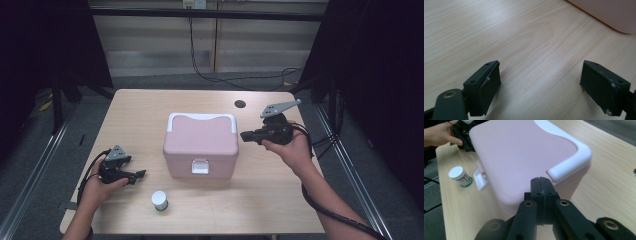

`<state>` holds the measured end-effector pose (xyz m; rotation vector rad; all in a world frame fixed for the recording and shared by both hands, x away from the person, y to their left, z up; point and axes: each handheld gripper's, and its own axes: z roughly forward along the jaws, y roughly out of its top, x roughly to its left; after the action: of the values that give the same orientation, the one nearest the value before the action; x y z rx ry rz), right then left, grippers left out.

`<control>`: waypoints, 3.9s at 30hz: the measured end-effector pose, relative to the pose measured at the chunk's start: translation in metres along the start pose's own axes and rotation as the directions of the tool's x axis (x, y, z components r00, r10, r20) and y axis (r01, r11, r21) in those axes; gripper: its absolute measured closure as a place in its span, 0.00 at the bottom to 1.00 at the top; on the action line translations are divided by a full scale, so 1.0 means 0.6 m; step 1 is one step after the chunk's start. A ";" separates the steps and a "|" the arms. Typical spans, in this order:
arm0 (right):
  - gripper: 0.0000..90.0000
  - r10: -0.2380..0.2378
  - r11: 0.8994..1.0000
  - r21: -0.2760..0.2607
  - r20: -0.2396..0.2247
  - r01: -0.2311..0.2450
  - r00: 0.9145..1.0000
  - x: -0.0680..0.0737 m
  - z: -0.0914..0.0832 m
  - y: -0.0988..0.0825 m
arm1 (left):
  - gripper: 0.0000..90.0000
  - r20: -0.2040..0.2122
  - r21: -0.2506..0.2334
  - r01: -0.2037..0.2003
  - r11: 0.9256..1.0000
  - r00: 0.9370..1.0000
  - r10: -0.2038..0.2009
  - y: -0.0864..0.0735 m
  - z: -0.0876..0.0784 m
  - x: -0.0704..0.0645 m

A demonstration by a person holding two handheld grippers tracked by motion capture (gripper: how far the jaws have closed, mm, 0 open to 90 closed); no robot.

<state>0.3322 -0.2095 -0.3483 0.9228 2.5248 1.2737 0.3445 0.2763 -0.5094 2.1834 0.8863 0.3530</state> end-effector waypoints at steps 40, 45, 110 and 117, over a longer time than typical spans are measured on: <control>1.00 -0.029 0.999 0.027 -0.027 0.030 0.999 0.039 0.062 0.020 | 0.17 0.081 0.097 0.219 0.971 0.971 -0.227 0.107 -0.025 0.009; 1.00 -0.037 0.998 0.040 -0.017 0.038 0.999 0.042 0.062 0.023 | 0.17 0.083 0.103 0.256 0.961 0.961 -0.265 0.139 -0.036 0.009; 1.00 -0.027 0.999 0.043 -0.007 0.028 1.000 0.044 0.062 0.023 | 0.20 0.112 0.155 0.203 0.967 0.969 -0.221 0.365 0.004 -0.061; 1.00 -0.026 0.999 0.043 -0.006 0.027 1.000 0.045 0.062 0.023 | 0.21 0.107 0.163 0.197 0.967 0.970 -0.216 0.367 0.009 -0.065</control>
<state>0.3322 -0.1627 -0.3575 0.8926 2.5694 1.2204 0.4259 0.1394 -0.3524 2.1963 1.0895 0.0480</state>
